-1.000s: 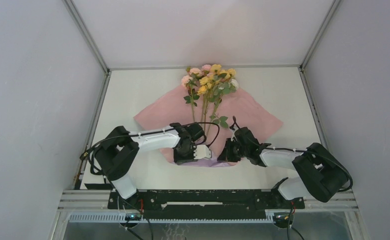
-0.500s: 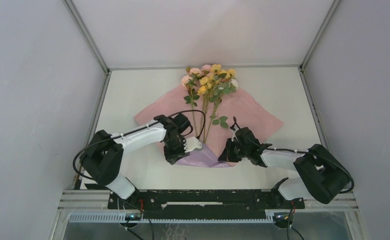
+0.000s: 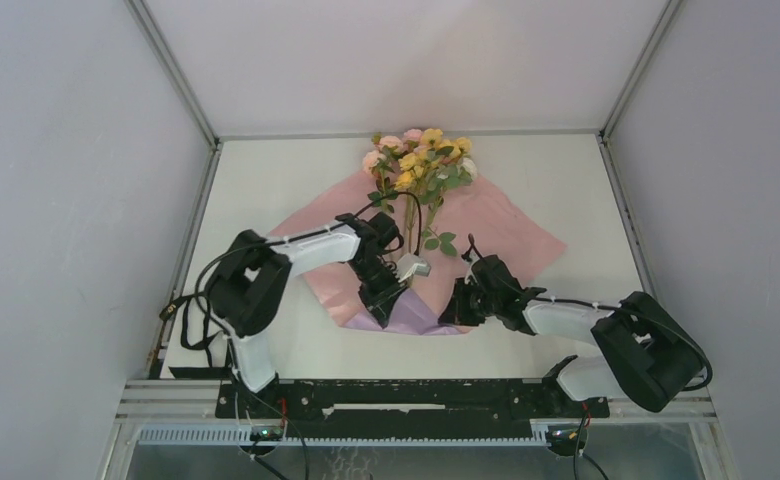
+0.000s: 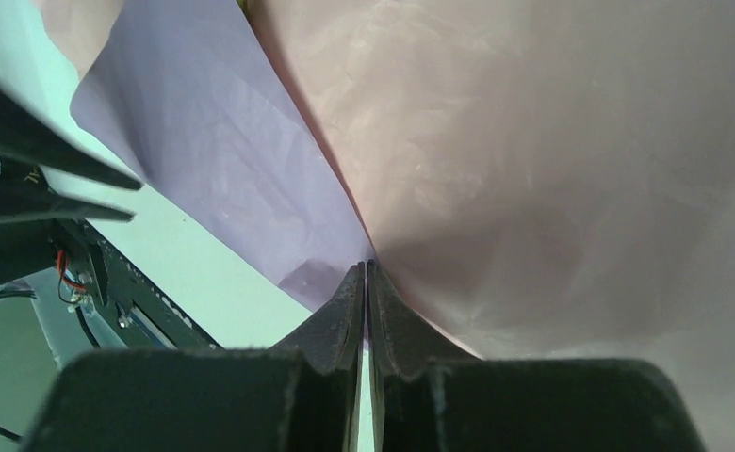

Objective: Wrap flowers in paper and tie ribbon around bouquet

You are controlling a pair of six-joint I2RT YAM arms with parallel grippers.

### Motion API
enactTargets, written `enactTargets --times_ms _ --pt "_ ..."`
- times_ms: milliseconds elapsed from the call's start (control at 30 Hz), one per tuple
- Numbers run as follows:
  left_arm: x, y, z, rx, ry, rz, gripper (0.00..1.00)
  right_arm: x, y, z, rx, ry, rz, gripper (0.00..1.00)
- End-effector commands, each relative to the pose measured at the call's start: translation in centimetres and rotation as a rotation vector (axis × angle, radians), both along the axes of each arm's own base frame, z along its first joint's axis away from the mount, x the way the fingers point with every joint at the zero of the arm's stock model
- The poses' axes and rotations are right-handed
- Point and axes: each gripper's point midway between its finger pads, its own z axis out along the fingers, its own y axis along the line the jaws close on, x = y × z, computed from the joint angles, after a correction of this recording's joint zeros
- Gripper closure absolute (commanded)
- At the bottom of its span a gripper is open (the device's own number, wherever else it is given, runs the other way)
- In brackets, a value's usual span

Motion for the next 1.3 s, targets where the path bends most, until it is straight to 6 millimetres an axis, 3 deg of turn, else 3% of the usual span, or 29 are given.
enactTargets --times_ms 0,133,400,500,667,833,1000,1133,1267 --pt "0.0 -1.3 -1.2 0.003 0.151 0.163 0.78 -1.8 -1.9 -1.2 -0.080 0.060 0.012 0.89" --pt "0.8 -0.8 -3.0 0.061 0.114 0.223 0.79 -1.8 -1.5 -0.1 -0.051 0.045 0.029 0.89" --pt "0.5 0.4 -5.2 0.143 0.147 0.251 0.80 -1.4 3.0 6.4 0.106 -0.169 0.135 0.89" --pt "0.7 0.5 -5.1 0.144 0.135 0.254 0.80 -1.3 4.8 6.2 0.154 -0.157 0.145 0.90" --pt "0.8 0.6 -5.1 0.147 0.127 0.259 0.80 -1.0 5.9 3.3 0.148 -0.069 0.118 0.92" --pt "1.0 0.9 -5.5 0.163 0.118 0.265 0.80 -1.5 3.0 -0.5 -0.011 0.037 0.034 0.94" --pt "1.3 1.1 -5.6 0.172 0.099 0.268 0.81 -2.8 -1.7 -2.1 -0.124 0.091 -0.097 0.94" --pt "1.4 1.1 -5.5 0.169 0.093 0.267 0.81 -3.7 -5.1 -2.2 -0.153 0.108 -0.210 0.93" --pt "1.4 1.1 -5.3 0.165 0.088 0.267 0.81 -3.7 -7.3 -1.1 -0.158 0.075 -0.301 0.90"
